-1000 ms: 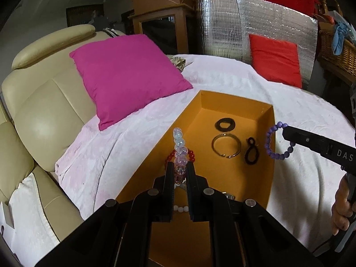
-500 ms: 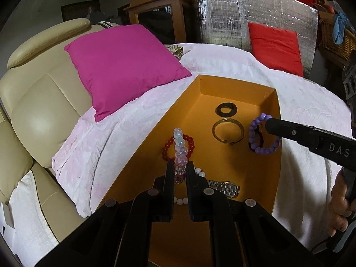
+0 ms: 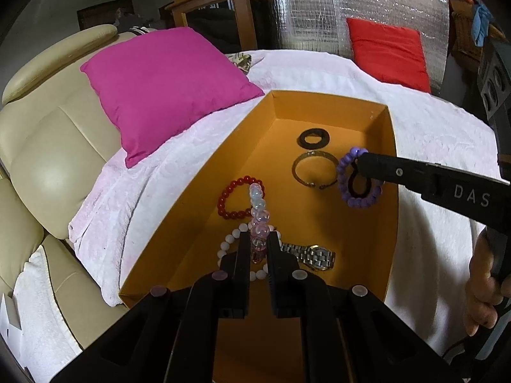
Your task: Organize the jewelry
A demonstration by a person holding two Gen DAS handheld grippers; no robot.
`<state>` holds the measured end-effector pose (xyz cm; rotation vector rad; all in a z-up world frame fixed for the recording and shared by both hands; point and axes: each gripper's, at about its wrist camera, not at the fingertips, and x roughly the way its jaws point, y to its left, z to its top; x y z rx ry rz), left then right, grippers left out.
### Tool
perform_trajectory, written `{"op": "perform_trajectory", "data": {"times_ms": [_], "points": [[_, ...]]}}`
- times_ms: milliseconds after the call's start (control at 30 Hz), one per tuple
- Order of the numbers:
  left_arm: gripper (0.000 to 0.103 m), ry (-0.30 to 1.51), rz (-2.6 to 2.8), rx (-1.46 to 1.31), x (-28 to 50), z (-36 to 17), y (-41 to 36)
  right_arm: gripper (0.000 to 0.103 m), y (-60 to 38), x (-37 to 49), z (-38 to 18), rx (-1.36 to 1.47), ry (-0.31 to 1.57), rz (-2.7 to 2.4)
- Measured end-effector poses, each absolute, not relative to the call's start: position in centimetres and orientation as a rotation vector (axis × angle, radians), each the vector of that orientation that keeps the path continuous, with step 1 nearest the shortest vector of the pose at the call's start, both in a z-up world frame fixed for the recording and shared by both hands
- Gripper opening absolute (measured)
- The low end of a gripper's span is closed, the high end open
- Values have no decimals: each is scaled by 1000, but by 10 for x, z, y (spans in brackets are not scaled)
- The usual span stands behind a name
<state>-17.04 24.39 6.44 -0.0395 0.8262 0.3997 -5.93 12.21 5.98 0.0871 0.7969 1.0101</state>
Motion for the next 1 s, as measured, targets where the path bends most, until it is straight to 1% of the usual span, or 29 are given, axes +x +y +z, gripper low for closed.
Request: {"op": "perform_trajectory", "data": {"times_ms": [467, 533, 567, 633, 667, 700, 733, 767, 800, 833, 867, 900, 933, 967, 1000], "points": [[10, 887, 391, -8, -163, 52, 236, 12, 131, -58, 49, 107, 813, 1003], [12, 888, 393, -2, -162, 53, 234, 12, 129, -56, 51, 118, 811, 1002], [17, 887, 395, 2, -162, 53, 233, 12, 128, -55, 52, 124, 811, 998], [31, 880, 408, 14, -163, 56, 231, 13, 124, -52, 54, 141, 814, 990], [45, 873, 415, 18, -163, 58, 230, 13, 122, -50, 55, 150, 817, 985], [53, 861, 424, 24, -164, 61, 230, 13, 120, -49, 56, 156, 817, 980], [54, 850, 431, 31, -165, 64, 228, 14, 117, -48, 57, 161, 820, 976], [54, 844, 432, 38, -165, 66, 227, 19, 116, -46, 58, 165, 826, 974], [54, 841, 432, 45, -165, 69, 225, 31, 113, -45, 59, 172, 837, 972], [55, 840, 433, 51, -165, 71, 224, 39, 111, -45, 61, 180, 840, 968], [55, 837, 437, 61, -166, 73, 222, 60, 108, -46, 63, 190, 837, 960], [56, 833, 442, 70, -166, 76, 220, 69, 104, -47, 66, 198, 825, 954], [57, 830, 447, 79, -166, 78, 218, 69, 101, -48, 69, 201, 815, 954], [61, 827, 454, 87, -167, 81, 217, 69, 98, -49, 72, 199, 811, 956], [67, 822, 464, 96, -168, 84, 215, 69, 96, -49, 75, 196, 810, 957]]}}
